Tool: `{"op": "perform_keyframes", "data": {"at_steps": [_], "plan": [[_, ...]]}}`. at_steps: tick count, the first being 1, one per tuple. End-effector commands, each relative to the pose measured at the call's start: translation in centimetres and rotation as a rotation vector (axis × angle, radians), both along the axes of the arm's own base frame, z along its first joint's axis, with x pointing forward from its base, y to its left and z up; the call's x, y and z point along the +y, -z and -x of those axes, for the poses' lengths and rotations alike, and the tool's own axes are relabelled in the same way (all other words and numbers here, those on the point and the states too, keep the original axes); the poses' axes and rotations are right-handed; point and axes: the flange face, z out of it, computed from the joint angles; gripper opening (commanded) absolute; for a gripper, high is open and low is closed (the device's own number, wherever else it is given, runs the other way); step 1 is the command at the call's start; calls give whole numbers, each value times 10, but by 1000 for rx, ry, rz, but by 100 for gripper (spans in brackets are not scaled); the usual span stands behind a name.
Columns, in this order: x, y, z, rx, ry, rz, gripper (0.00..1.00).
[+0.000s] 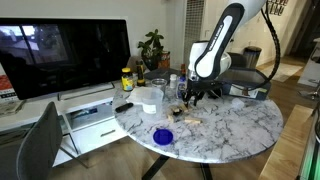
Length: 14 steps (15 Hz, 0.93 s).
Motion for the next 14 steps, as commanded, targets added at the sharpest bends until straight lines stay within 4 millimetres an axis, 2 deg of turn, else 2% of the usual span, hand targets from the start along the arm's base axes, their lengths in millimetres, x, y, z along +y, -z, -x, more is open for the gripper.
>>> {"op": "perform_keyframes", "data": {"at_steps": [1, 5, 8, 14], "plan": [[1, 5, -1, -6, -7, -15, 59], [1, 4, -3, -6, -8, -25, 63], [-1, 6, -5, -3, 2, -31, 57], [-11, 3, -6, -2, 31, -47, 54]]}}
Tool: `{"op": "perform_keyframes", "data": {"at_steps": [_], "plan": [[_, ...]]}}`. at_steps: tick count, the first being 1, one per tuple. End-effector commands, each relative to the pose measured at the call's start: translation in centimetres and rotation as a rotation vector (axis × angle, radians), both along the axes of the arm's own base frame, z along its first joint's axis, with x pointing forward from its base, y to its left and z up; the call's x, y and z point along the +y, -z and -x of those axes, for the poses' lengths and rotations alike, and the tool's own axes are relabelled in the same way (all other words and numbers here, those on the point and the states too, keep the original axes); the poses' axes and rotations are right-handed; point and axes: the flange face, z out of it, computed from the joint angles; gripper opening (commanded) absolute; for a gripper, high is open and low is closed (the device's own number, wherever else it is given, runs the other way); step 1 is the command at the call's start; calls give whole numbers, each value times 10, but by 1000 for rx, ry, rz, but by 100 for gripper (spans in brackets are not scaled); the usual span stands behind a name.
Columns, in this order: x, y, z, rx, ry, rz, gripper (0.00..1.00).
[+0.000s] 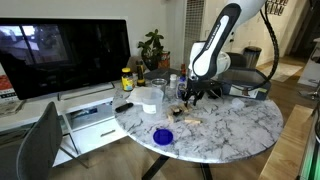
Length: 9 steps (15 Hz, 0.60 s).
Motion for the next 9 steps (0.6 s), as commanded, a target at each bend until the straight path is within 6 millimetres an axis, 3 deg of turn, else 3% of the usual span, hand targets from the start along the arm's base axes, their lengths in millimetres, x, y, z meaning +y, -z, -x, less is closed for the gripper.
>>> {"op": "perform_keyframes", "data": {"at_steps": [1, 7, 9], "plan": [[-6, 3, -1, 2, 12, -24, 54], [-13, 10, -2, 29, 20, -37, 54], [-20, 9, -1, 32, 29, -21, 48]]}}
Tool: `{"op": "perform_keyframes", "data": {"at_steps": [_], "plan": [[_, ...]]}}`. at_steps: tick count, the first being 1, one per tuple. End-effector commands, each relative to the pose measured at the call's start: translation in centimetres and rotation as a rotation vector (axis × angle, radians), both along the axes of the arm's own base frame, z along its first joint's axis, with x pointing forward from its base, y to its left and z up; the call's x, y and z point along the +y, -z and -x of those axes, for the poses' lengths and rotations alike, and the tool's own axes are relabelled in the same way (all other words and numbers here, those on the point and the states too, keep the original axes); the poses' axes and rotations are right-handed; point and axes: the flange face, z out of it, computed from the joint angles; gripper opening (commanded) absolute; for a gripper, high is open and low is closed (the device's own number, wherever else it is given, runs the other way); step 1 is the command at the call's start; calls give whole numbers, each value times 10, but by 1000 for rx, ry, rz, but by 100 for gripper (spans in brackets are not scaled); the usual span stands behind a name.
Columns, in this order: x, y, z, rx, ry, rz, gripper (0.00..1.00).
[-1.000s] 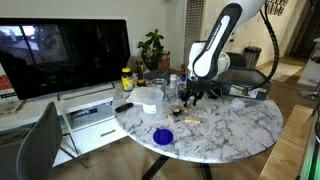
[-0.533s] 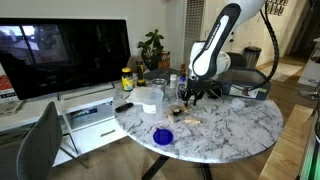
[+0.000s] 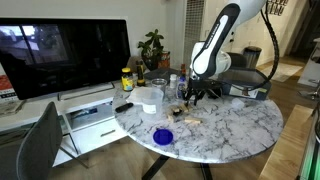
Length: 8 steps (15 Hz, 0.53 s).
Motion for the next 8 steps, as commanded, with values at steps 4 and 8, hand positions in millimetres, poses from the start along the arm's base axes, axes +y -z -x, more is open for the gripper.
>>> {"op": "perform_keyframes", "data": {"at_steps": [4, 8], "plan": [[-21, 3, 3, 31, 25, 29, 44], [-26, 1, 2, 25, 26, 38, 48]]}}
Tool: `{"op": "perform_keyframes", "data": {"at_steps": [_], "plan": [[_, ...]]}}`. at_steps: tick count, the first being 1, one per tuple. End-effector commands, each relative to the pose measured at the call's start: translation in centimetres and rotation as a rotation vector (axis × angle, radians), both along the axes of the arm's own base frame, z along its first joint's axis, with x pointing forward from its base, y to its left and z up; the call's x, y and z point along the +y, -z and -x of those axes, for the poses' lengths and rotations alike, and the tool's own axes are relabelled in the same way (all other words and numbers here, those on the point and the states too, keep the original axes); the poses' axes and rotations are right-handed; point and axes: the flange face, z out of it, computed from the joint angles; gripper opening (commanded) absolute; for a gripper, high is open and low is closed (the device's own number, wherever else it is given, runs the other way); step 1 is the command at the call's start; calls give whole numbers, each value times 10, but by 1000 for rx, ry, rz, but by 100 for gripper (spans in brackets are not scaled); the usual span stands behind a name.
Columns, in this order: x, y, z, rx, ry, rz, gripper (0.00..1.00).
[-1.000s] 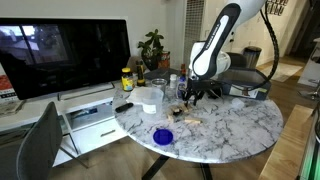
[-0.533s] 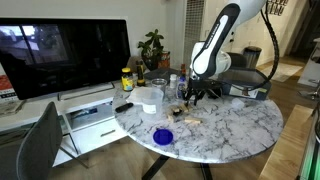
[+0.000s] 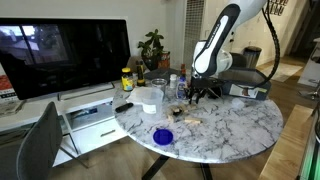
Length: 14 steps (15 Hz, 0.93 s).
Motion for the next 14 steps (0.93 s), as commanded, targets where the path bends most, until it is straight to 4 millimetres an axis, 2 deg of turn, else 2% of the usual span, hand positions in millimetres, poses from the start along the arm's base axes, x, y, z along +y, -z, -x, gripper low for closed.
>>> {"op": "perform_keyframes", "data": {"at_steps": [1, 5, 9, 11, 14], "plan": [[1, 1, 5, 20, -14, 0, 50], [12, -1, 5, 22, -35, -18, 55], [12, 4, 5, 33, -33, -12, 54], [9, 6, 5, 42, -28, 2, 46], [5, 11, 5, 67, -28, 13, 41]]}}
